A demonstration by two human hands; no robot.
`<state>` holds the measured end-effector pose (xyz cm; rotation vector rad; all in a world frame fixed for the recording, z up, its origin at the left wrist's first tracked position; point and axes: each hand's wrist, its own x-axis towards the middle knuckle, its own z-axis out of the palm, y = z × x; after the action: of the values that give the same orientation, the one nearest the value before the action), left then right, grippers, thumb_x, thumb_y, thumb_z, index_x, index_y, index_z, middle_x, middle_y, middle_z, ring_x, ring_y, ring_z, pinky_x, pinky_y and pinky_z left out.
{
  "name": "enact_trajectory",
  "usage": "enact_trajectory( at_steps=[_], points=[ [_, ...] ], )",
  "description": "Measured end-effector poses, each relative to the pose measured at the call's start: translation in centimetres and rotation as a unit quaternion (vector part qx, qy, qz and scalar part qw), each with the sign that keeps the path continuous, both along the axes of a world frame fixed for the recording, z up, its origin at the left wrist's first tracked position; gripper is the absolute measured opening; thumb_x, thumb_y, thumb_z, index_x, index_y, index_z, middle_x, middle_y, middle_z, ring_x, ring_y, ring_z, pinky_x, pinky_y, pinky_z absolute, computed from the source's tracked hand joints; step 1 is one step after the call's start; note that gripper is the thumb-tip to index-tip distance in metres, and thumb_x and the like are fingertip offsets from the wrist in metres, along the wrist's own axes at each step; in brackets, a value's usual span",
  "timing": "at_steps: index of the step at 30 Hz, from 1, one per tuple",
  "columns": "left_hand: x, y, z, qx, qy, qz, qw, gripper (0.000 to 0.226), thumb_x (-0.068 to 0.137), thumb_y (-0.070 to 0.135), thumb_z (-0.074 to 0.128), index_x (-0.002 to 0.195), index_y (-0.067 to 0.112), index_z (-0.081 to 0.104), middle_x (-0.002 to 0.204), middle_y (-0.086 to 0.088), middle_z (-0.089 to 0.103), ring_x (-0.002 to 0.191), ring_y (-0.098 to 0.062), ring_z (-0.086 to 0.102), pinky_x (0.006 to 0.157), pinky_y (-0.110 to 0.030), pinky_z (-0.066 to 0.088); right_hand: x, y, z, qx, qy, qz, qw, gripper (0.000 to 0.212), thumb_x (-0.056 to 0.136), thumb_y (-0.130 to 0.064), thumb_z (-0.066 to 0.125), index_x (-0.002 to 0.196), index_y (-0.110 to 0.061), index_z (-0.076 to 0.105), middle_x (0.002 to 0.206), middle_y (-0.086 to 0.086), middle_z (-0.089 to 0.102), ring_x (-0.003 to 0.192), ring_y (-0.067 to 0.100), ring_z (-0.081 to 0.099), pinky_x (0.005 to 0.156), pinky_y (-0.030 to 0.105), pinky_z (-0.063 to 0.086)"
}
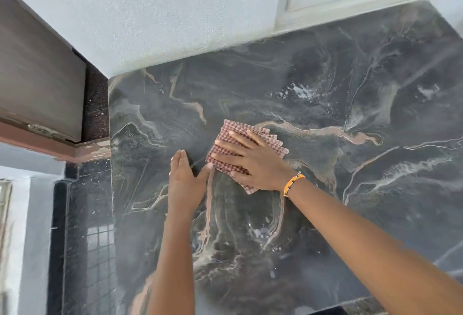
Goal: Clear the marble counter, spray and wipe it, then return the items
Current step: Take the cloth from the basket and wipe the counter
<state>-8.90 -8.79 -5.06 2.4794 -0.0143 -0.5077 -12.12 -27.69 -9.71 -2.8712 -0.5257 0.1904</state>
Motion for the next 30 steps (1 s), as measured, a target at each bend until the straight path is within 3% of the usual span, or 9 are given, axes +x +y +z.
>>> enact_trajectory(
  at_steps=[2, 8, 12, 16, 18, 21, 26, 30],
  points=[
    [-0.5, -2.9, 0.0, 0.006, -0.014, -0.007, 1.000, 0.078, 0.091, 0.035, 0.055, 0.148, 0.004, 0.011, 0.158, -0.009, 0.009, 0.146, -0.021, 0.003, 0.119, -0.036, 0.008, -0.7, -3.3, 0.0, -0.013, 0.001, -0.014, 1.000, 0.053, 0.092, -0.047, 0.035, 0.144, -0.044, 0.022, 0.157, -0.011, 0.016, 0.147, 0.020, 0.006, 0.117, 0.042, -0.004],
    [-1.7, -11.9, -0.9, 0.038, -0.037, -0.161, 0.986, 0.098, 0.076, 0.038, 0.071, 0.149, 0.013, 0.011, 0.158, -0.001, -0.010, 0.144, -0.022, -0.017, 0.117, -0.040, -0.001, -1.0, -15.3, 0.4, -0.022, 0.005, -0.166, 0.986, 0.055, 0.091, -0.047, 0.032, 0.144, -0.043, 0.020, 0.157, -0.012, 0.018, 0.146, 0.022, 0.012, 0.117, 0.042, -0.001],
    [-1.5, -15.1, -1.3, 0.064, -0.014, -0.121, 0.990, 0.117, 0.069, 0.043, 0.076, 0.148, 0.012, -0.006, 0.158, -0.001, -0.014, 0.144, -0.023, -0.016, 0.116, -0.044, -0.004, -2.6, -21.5, 0.5, -0.023, 0.011, -0.312, 0.950, 0.057, 0.088, -0.047, 0.024, 0.145, -0.039, 0.022, 0.157, -0.007, 0.021, 0.146, 0.024, 0.013, 0.117, 0.045, 0.006],
    [-1.4, -15.3, -1.8, 0.081, -0.013, -0.104, 0.991, 0.122, 0.066, 0.044, 0.077, 0.148, 0.013, -0.008, 0.158, 0.002, -0.014, 0.145, -0.020, -0.016, 0.117, -0.042, -0.003, -6.2, -21.2, 0.3, -0.026, 0.004, -0.405, 0.914, 0.059, 0.089, -0.042, 0.021, 0.147, -0.032, 0.023, 0.157, 0.000, 0.020, 0.144, 0.032, 0.017, 0.115, 0.053, 0.011],
    [-1.4, -15.3, -1.9, 0.077, -0.018, -0.099, 0.992, 0.123, 0.064, 0.044, 0.078, 0.148, 0.014, -0.007, 0.158, 0.003, -0.013, 0.145, -0.018, -0.015, 0.117, -0.041, -0.003, -7.1, -18.8, 0.3, -0.027, 0.004, -0.399, 0.916, 0.059, 0.089, -0.041, 0.019, 0.147, -0.029, 0.022, 0.157, 0.002, 0.020, 0.142, 0.036, 0.019, 0.113, 0.056, 0.013],
    [-1.5, -15.3, -1.9, 0.076, -0.020, -0.098, 0.992, 0.124, 0.063, 0.045, 0.078, 0.148, 0.015, -0.007, 0.158, 0.006, -0.013, 0.144, -0.016, -0.016, 0.117, -0.040, -0.004, -6.1, -15.2, 0.1, -0.037, 0.004, -0.314, 0.949, 0.057, 0.092, -0.041, 0.021, 0.148, -0.029, 0.015, 0.158, 0.003, 0.020, 0.143, 0.036, 0.018, 0.114, 0.056, 0.012],
    [-1.4, -15.4, -1.8, 0.084, -0.007, -0.099, 0.992, 0.126, 0.063, 0.045, 0.079, 0.148, 0.015, -0.011, 0.157, 0.007, -0.016, 0.143, -0.016, -0.019, 0.116, -0.039, -0.006, 0.9, -11.1, -0.2, -0.009, -0.005, -0.153, 0.988, 0.055, 0.095, -0.038, 0.031, 0.147, -0.034, 0.014, 0.158, -0.003, 0.016, 0.146, 0.032, 0.012, 0.115, 0.054, 0.003],
    [-0.2, -16.6, -1.4, 0.112, -0.003, -0.113, 0.987, 0.125, 0.066, 0.042, 0.078, 0.147, 0.013, -0.012, 0.157, 0.002, -0.020, 0.144, -0.020, -0.019, 0.117, -0.042, -0.002, 6.6, -12.2, 0.0, 0.003, -0.011, -0.129, 0.992, 0.055, 0.094, -0.035, 0.034, 0.146, -0.034, 0.019, 0.158, -0.005, 0.018, 0.146, 0.029, 0.011, 0.117, 0.054, 0.006]
  ],
)
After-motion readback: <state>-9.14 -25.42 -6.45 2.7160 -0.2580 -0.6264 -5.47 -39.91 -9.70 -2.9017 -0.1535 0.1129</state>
